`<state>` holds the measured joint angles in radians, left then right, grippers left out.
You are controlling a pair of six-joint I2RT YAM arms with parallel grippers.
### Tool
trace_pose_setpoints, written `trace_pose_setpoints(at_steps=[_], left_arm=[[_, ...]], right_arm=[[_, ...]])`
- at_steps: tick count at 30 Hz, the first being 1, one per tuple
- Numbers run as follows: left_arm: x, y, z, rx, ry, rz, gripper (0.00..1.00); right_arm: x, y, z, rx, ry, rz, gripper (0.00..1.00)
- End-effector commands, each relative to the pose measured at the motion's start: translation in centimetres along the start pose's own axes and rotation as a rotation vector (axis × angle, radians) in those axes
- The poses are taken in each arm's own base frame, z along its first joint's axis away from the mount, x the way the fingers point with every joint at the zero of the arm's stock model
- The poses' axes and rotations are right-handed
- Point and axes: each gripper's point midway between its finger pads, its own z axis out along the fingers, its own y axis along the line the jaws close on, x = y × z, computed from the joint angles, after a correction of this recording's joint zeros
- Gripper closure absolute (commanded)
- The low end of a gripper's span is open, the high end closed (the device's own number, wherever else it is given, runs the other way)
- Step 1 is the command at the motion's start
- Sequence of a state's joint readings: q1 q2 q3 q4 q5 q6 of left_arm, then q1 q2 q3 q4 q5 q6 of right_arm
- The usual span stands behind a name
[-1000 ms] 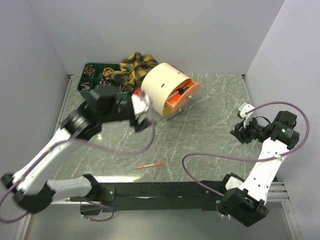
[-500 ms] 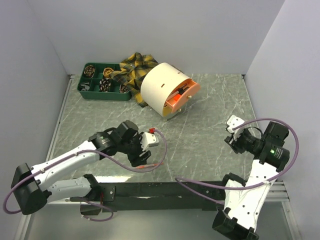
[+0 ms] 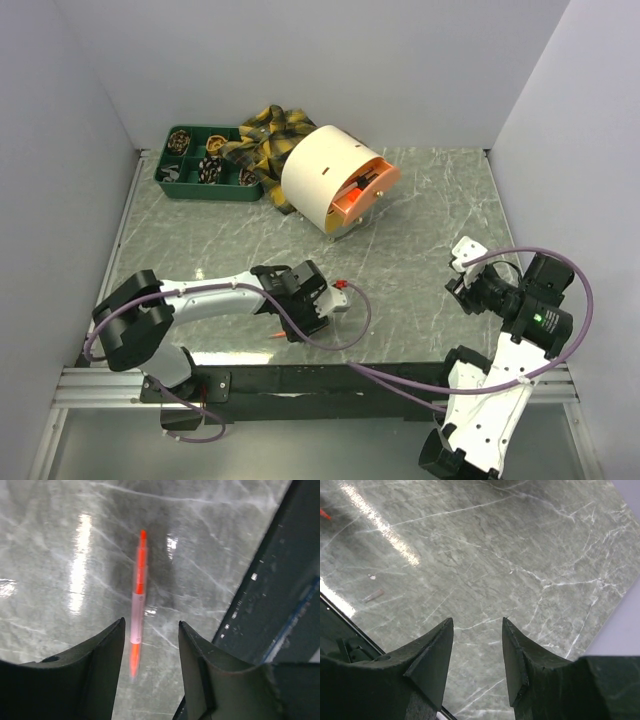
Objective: Sort the stationery into containers
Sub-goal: Pick up the pen from the center of the board.
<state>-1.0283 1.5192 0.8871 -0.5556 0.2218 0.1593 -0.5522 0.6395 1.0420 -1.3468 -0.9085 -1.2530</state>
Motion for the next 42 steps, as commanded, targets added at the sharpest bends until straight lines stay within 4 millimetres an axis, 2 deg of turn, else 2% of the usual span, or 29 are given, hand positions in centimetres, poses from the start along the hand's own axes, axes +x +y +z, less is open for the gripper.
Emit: trace_pose_setpoints(at_steps=[1, 8, 11, 14, 15, 19, 21, 22, 23, 25, 26, 28, 29, 30, 31, 32, 33, 34, 35, 36, 38, 41, 42], left_arm=[[-2.3, 1.3, 0.1, -0.088, -0.051, -0.023, 0.48], [-1.0, 2.3, 2.0, -0.127, 0.016, -0.03, 0.51], [-0.4, 2.0, 2.6, -0.124, 0.043, -0.007, 0.57], [0.9, 1.2, 3.5, -0.113, 0.088, 0.051, 0.74], [1.0, 1.1, 3.8, -0.108, 0.094, 0.072, 0.84], [1.9, 0.5, 4.0, -0.072, 0.128, 0.092, 0.94], [0.8, -0.2, 3.0, -0.017, 0.097, 0.09, 0.96], [0.8, -0.7, 2.3, 0.019, 0.103, 0.089, 0.97], [-1.3, -0.2, 0.7, 0.02, 0.038, 0.078, 0.97], [-3.4, -0.3, -1.3, 0.06, -0.025, 0.052, 0.99], [-5.3, 0.6, -3.3, 0.058, -0.075, 0.029, 0.99], [-6.9, 0.5, -5.1, 0.091, -0.112, 0.018, 0.99], [-7.8, 0.6, -6.4, 0.102, -0.125, 0.015, 0.99], [-8.2, 0.6, -6.8, 0.109, -0.132, 0.013, 0.99], [-8.6, 0.1, -7.4, 0.144, -0.148, 0.019, 0.99], [-9.0, 0.3, -7.9, 0.154, -0.159, 0.014, 0.99], [-8.9, 0.4, -8.1, 0.162, -0.155, 0.003, 0.99], [-9.0, 0.3, -8.2, 0.179, -0.16, -0.006, 0.99], [-8.7, 0.9, -8.2, 0.178, -0.159, -0.026, 0.99], [-8.6, 1.3, -8.0, 0.171, -0.16, -0.038, 0.99], [-7.5, 2.4, -7.1, 0.151, -0.133, -0.079, 0.99], [-7.0, 4.0, -6.3, 0.137, -0.138, -0.155, 0.99], [-6.9, 4.3, -6.1, 0.135, -0.14, -0.18, 0.99]], right_arm=[[0.0, 0.0, 0.1, -0.008, -0.003, 0.017, 0.49], [0.1, 0.0, 0.3, -0.02, -0.002, 0.023, 0.49], [0.3, -0.3, 0.4, -0.022, 0.005, 0.016, 0.49], [0.2, -0.5, 0.4, -0.024, 0.007, 0.005, 0.5], [-0.1, -0.6, 0.3, -0.022, -0.005, 0.001, 0.51], [-1.9, -0.5, 0.1, -0.034, -0.069, 0.018, 0.51], [-2.8, -0.5, 0.0, -0.044, -0.1, 0.053, 0.51], [-3.6, -0.5, 0.0, -0.053, -0.133, 0.127, 0.5], [-4.1, -1.5, 0.3, -0.041, -0.154, 0.154, 0.5], [-5.3, -2.2, 0.3, -0.056, -0.196, 0.278, 0.5], [-6.2, -2.8, 0.6, -0.086, -0.24, 0.311, 0.51], [-6.9, -2.8, 0.7, -0.131, -0.271, 0.348, 0.52], [-6.6, -2.0, 1.1, -0.189, -0.257, 0.378, 0.52], [-6.4, -1.6, 1.3, -0.216, -0.233, 0.354, 0.52], [-5.6, -1.4, 1.7, -0.23, -0.2, 0.249, 0.52], [-4.7, 0.5, 1.9, -0.321, -0.146, 0.225, 0.52], [-2.7, 0.4, 2.3, -0.32, -0.051, 0.157, 0.52], [-1.7, 0.4, 2.6, -0.335, -0.009, 0.1, 0.52], [-1.1, 0.9, 3.0, -0.376, 0.026, 0.054, 0.52], [0.9, 0.9, 3.2, -0.39, 0.113, 0.018, 0.51], [2.5, 1.2, 3.9, -0.455, 0.19, -0.054, 0.51], [3.6, 2.7, 4.4, -0.547, 0.263, -0.124, 0.53], [4.9, 4.3, 4.5, -0.602, 0.288, -0.161, 0.53]])
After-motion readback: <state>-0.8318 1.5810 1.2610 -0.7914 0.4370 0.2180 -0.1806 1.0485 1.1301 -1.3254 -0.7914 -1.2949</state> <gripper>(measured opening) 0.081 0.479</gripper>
